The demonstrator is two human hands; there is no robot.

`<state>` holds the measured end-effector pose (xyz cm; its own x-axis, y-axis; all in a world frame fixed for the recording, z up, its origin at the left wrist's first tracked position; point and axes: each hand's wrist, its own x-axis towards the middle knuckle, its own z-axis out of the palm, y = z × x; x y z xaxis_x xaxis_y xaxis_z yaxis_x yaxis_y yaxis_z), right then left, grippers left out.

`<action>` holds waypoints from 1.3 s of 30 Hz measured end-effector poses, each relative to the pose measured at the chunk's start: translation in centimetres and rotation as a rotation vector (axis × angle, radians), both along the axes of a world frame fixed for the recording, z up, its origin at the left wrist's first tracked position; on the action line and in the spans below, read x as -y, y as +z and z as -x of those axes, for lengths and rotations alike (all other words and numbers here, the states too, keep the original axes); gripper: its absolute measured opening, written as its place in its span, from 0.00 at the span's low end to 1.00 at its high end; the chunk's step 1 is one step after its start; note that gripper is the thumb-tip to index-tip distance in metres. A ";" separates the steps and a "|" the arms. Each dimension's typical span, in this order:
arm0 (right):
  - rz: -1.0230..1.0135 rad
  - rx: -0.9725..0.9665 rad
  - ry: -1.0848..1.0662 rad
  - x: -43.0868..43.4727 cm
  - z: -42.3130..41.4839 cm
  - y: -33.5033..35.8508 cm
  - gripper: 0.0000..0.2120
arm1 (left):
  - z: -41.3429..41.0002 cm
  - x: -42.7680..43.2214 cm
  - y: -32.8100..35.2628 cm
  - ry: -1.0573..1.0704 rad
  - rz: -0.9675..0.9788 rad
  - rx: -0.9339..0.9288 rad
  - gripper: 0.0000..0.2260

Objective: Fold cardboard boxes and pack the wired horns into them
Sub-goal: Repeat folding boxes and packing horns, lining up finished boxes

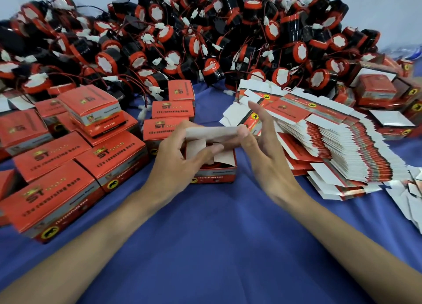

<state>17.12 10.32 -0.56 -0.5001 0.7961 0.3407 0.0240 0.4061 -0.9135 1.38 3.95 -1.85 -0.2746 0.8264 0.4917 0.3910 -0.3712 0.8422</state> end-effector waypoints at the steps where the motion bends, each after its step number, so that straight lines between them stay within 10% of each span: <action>1: -0.028 0.027 -0.033 0.0 0.1 0.1 0.16 | 0.0 0.1 0.1 -0.015 -0.016 -0.009 0.13; 15: -0.035 -0.033 0.170 -0.3 0.0 -0.1 0.15 | 2.6 0.2 0.4 -0.147 0.080 -0.174 0.12; 35: -1.061 0.722 -0.362 2.1 -1.0 0.9 0.14 | 3.8 0.4 0.3 -0.176 -0.159 -0.582 0.16; 39: -1.153 0.587 -0.320 1.3 -1.1 0.1 0.08 | 4.0 0.3 0.3 -0.206 -0.134 -0.586 0.17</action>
<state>18.26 8.99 -0.50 -0.6500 0.3093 0.6941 0.5316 0.8378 0.1245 -2.59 3.62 -1.55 0.2295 0.7542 0.6152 0.6822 -0.5755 0.4510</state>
